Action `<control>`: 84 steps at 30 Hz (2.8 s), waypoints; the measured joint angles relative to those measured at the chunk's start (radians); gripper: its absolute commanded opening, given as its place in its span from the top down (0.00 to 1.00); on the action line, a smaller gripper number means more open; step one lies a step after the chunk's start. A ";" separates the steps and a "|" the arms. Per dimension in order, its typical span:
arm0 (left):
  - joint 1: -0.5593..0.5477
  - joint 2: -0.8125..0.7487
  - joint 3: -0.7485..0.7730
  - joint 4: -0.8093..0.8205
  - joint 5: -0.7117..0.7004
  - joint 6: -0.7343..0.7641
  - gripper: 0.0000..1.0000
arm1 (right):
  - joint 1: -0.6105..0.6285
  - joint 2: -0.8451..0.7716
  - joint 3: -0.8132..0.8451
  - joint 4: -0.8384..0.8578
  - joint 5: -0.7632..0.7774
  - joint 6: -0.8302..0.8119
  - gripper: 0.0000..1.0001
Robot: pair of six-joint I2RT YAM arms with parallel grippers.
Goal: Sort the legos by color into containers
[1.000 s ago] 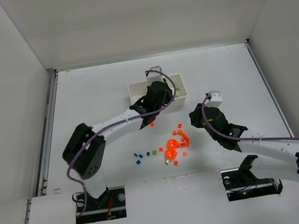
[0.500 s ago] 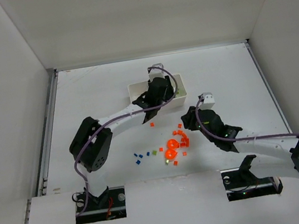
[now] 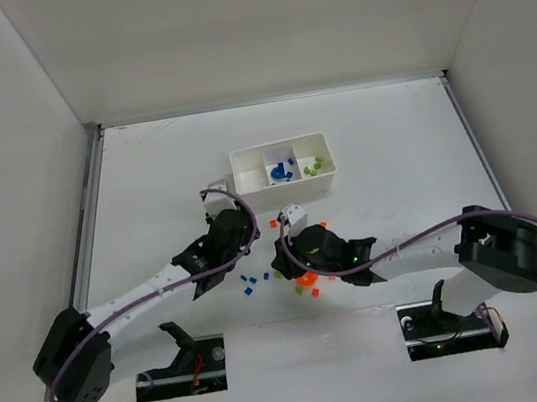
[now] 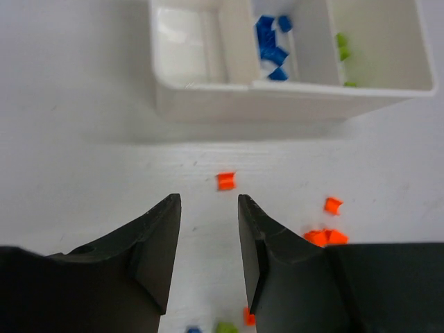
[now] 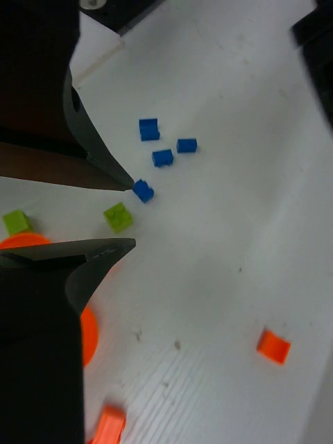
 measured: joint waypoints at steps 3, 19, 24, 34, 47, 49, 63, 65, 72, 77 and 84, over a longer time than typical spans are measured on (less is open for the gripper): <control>0.002 -0.093 -0.093 -0.077 -0.010 -0.053 0.65 | 0.027 0.055 0.041 0.000 -0.011 -0.006 0.50; -0.063 -0.359 -0.255 -0.376 0.026 -0.252 0.65 | 0.040 0.169 0.108 -0.111 -0.013 -0.061 0.56; -0.126 -0.364 -0.255 -0.441 0.039 -0.292 0.65 | 0.050 0.191 0.131 -0.145 -0.013 -0.088 0.58; -0.181 -0.375 -0.255 -0.508 0.056 -0.351 0.65 | 0.051 0.193 0.132 -0.156 -0.008 -0.097 0.78; -0.226 -0.365 -0.256 -0.481 0.061 -0.393 0.64 | -0.266 -0.144 0.086 -0.133 0.021 -0.017 0.79; -0.232 -0.365 -0.256 -0.481 0.061 -0.393 0.64 | -0.344 -0.135 0.121 -0.133 0.042 -0.009 0.78; -0.253 -0.304 -0.256 -0.484 0.053 -0.391 0.63 | -0.541 0.164 0.382 -0.137 0.129 -0.039 0.44; -0.259 -0.295 -0.256 -0.486 0.052 -0.391 0.63 | -0.538 0.164 0.382 -0.138 0.131 -0.041 0.44; -0.286 -0.235 -0.253 -0.494 0.047 -0.397 0.64 | -0.486 0.090 0.329 -0.130 0.138 -0.041 0.44; -0.321 -0.168 -0.218 -0.502 0.027 -0.420 0.65 | -0.439 0.006 0.239 -0.128 0.138 -0.039 0.44; -0.376 -0.079 -0.173 -0.528 -0.029 -0.499 0.71 | -0.378 -0.064 0.151 -0.129 0.138 -0.033 0.44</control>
